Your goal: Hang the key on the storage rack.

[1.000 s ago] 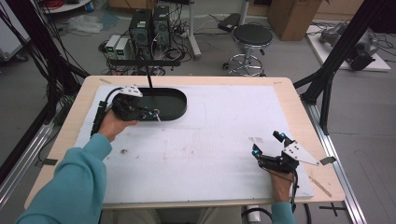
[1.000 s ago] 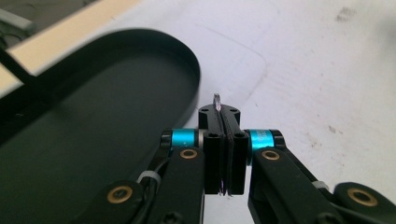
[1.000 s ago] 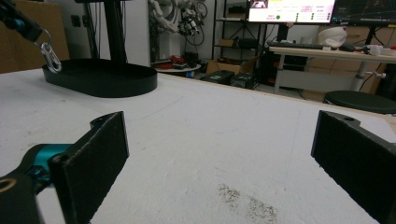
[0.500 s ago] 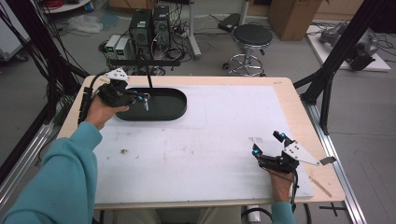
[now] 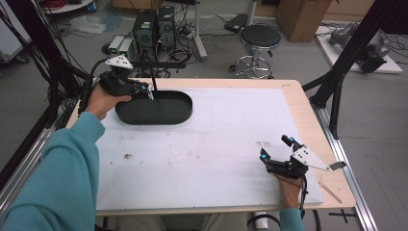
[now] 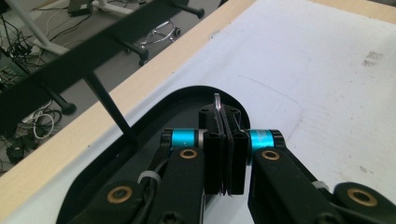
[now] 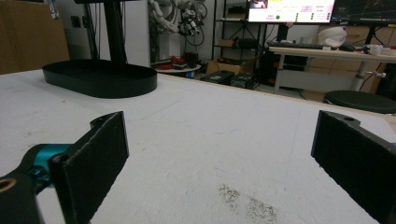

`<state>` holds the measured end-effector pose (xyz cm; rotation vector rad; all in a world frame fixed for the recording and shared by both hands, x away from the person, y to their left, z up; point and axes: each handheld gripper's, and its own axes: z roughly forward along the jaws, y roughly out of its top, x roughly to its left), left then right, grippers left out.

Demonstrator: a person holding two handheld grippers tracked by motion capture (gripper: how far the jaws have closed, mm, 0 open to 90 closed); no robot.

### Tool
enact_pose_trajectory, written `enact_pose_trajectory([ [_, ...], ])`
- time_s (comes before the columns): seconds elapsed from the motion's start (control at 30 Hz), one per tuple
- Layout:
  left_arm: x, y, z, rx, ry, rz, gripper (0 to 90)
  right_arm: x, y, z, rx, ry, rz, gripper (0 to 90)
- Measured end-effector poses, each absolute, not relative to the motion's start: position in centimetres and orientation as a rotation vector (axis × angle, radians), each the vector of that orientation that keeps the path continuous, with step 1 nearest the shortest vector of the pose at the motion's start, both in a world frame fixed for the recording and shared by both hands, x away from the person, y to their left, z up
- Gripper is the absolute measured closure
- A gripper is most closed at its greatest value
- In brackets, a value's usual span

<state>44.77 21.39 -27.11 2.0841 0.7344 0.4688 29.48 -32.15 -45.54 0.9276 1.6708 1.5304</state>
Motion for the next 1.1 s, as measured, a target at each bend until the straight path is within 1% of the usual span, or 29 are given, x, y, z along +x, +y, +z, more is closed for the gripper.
enact_pose_trajectory([
  [0.23,46.4,21.0,-25.6,2.071,0.737,0.482,88.2,29.5,-32.2,-45.5,0.935,1.669,1.533,3.4],
  [0.47,48.2,20.0,-24.4,2.093,0.721,0.501,88.2,29.5,-32.2,-45.5,0.936,1.669,1.534,3.4],
  [0.57,48.9,19.4,-24.1,2.089,0.712,0.489,88.2,29.5,-32.1,-45.5,0.938,1.666,1.538,3.4],
  [0.7,49.6,18.9,-24.1,2.123,0.709,0.486,88.2,29.5,-32.1,-45.5,0.937,1.666,1.538,3.4],
  [1.1,50.7,18.8,-25.6,2.146,0.760,0.465,88.2,29.5,-32.1,-45.5,0.921,1.668,1.526,3.4],
])
